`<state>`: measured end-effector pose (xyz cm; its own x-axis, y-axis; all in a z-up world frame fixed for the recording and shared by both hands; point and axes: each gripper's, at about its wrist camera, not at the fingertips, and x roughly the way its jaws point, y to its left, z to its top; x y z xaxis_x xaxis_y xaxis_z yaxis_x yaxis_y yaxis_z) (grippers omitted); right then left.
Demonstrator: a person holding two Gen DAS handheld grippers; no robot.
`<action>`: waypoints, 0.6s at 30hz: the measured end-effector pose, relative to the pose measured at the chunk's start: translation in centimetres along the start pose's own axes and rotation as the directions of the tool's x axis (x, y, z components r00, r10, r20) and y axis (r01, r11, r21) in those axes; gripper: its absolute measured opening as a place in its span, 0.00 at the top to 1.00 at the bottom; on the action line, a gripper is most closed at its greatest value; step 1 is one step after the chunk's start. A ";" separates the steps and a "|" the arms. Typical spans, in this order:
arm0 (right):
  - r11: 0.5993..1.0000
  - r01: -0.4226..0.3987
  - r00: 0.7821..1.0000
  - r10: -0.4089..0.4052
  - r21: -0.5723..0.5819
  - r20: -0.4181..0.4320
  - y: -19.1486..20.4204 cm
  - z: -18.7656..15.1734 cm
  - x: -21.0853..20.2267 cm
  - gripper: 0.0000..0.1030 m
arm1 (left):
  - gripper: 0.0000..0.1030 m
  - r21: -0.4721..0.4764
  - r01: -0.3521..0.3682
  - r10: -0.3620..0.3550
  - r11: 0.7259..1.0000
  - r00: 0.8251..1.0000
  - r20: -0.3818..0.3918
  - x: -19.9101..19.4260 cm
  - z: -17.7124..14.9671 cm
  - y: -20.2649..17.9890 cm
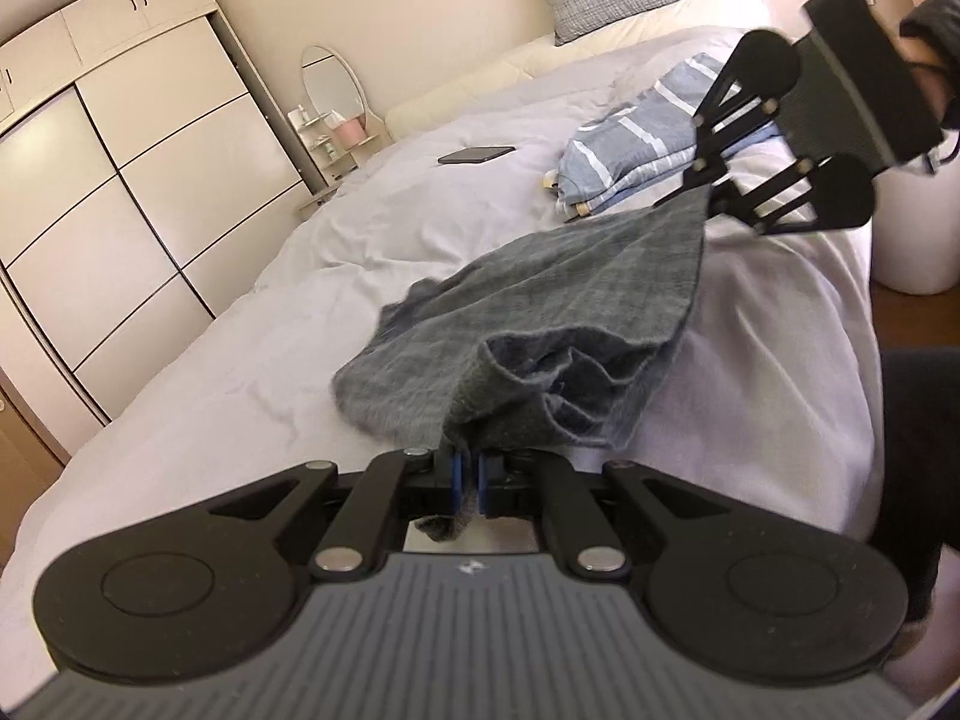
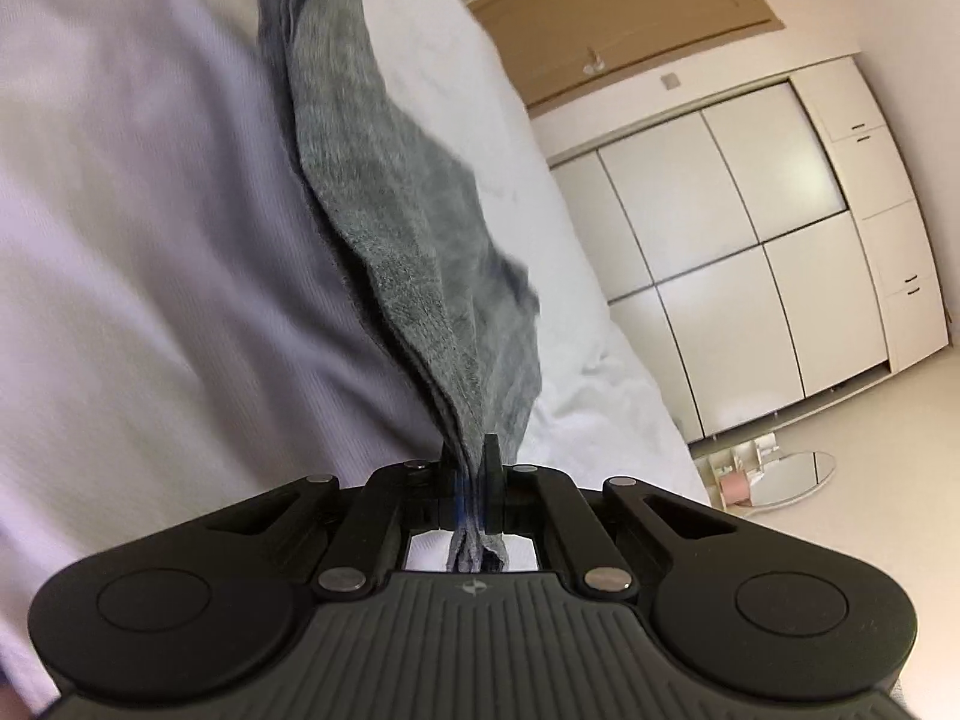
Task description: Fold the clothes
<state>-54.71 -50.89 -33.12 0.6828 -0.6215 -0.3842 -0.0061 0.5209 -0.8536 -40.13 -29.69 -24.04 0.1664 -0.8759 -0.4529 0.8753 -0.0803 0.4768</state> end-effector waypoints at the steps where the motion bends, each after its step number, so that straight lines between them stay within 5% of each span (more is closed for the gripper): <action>1: 1.000 -0.007 1.000 0.007 0.000 0.014 0.5 0.9 -1.6 1.00 | 0.97 0.010 0.005 -0.005 1.000 1.000 -0.004 -1.0 -0.5 0.0; 9: 0.992 -0.120 0.989 0.117 0.032 0.085 3.1 4.6 -9.5 1.00 | 0.97 0.068 0.053 -0.048 0.996 0.997 -0.065 -5.5 -5.0 -2.0; 18: 0.987 -0.162 0.986 0.162 -0.009 0.036 5.8 3.8 -7.5 0.98 | 0.97 0.082 0.070 -0.062 0.994 0.994 -0.089 -4.2 -6.7 -4.1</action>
<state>-57.11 -41.00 -33.92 0.6989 -0.5071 -0.5044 -0.1230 0.6095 -0.7832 -41.34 -22.46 -29.14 0.1515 -0.8231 -0.5473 0.8445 -0.1799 0.5044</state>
